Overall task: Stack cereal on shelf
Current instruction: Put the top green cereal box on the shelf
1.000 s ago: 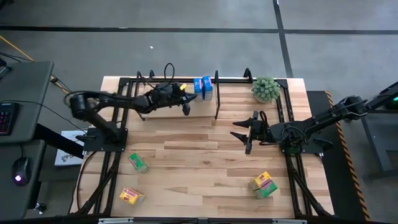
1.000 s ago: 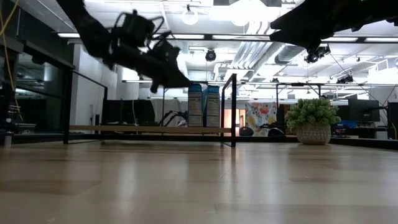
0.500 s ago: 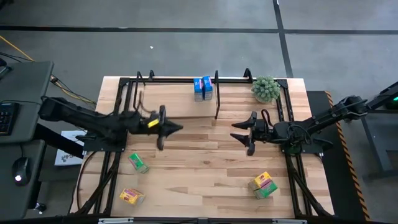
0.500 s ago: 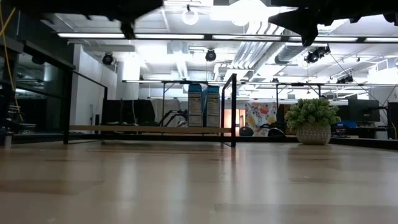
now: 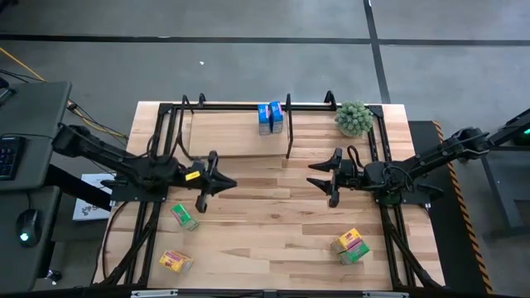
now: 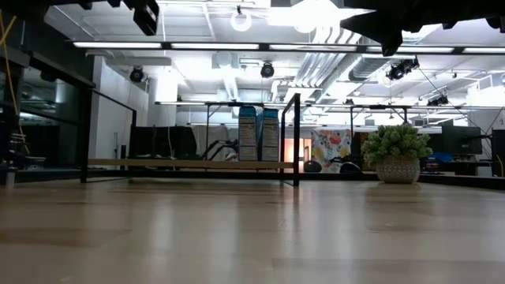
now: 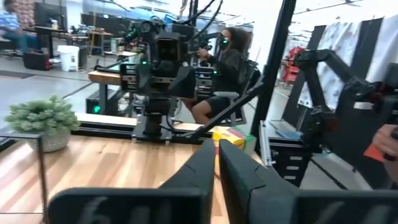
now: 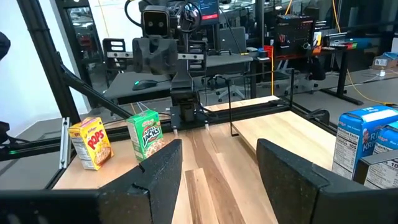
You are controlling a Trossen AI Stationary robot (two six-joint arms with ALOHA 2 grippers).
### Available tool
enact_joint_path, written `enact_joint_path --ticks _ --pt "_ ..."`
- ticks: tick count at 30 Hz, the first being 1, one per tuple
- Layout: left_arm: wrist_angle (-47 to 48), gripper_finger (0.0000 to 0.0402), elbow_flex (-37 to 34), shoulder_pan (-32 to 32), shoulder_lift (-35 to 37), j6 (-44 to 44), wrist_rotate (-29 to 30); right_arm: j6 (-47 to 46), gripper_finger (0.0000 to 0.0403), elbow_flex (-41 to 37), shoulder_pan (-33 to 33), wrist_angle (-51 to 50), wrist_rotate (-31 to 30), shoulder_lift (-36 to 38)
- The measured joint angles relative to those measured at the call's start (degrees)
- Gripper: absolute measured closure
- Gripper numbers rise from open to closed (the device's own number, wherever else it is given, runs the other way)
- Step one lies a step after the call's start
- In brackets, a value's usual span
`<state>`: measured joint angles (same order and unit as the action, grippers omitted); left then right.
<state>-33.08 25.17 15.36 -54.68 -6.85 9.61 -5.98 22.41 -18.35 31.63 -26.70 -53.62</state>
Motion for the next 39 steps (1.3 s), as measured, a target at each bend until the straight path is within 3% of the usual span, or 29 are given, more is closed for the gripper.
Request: enact_joint_path --ticks 10,14,18,22,29,33,39 --pt "0.3 0.0226 0.0 -4.0 0.0 0.5 0.9 0.0 0.0203 0.0 0.0 0.0 0.2 0.0" --pt "3.9 0.0176 1.4 -5.7 0.0 -2.2 -6.5 0.0 0.0203 0.0 0.0 0.0 0.2 0.0" --pt "15.8 0.0157 7.9 -4.9 -0.1 -7.6 -12.4 0.0 0.0203 0.0 0.0 0.0 0.2 0.0" --pt "35.7 0.0155 18.0 2.0 -1.7 -10.4 -12.4 0.0 0.0203 0.0 0.0 0.0 0.1 0.0" --pt "66.8 0.0155 31.9 20.9 -9.9 -18.6 -0.1 0.0 0.0203 0.0 0.0 -0.9 0.1 0.0" --pt "76.5 0.0155 33.2 29.0 -13.9 -19.2 2.9 -1.0 0.0203 0.0 0.0 -2.3 -0.1 0.0" --pt "81.7 0.0155 33.1 33.1 -17.5 -11.3 3.1 -1.5 0.0203 0.0 0.0 -2.8 0.0 0.0"
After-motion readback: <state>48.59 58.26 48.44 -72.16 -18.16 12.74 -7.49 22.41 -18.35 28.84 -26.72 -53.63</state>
